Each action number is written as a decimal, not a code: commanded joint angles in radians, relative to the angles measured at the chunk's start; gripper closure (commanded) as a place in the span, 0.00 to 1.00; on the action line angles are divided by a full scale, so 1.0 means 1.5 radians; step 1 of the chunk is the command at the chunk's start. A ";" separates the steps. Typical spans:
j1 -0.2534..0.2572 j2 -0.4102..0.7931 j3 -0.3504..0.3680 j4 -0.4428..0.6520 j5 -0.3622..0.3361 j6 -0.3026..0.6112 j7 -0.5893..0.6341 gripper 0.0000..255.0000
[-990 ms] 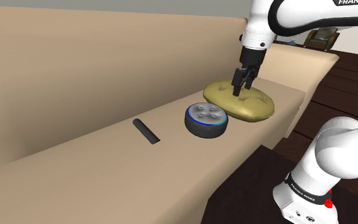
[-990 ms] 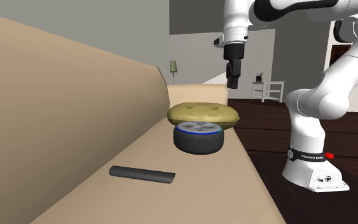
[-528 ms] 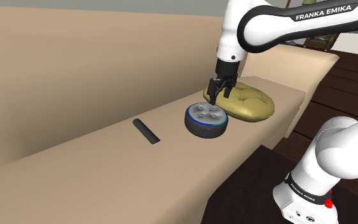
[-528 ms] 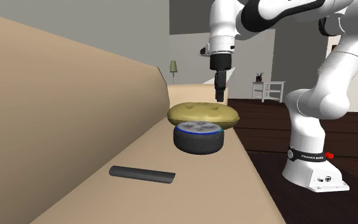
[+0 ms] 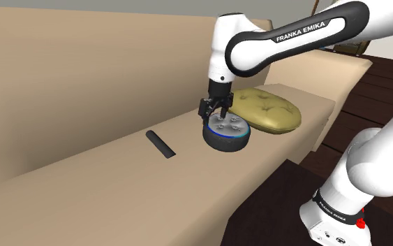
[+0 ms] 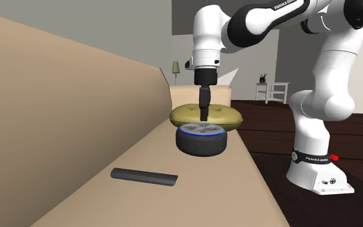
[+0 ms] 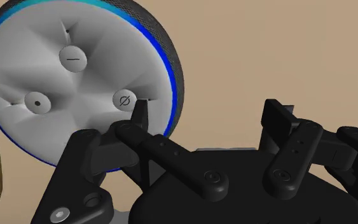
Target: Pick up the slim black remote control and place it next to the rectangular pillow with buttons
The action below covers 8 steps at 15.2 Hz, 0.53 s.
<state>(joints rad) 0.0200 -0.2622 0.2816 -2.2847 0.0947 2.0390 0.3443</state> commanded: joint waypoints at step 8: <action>0.018 0.238 0.045 0.160 -0.064 0.082 0.122 0.00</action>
<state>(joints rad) 0.0391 0.0482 0.3435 -2.0825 0.0160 2.1520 0.5008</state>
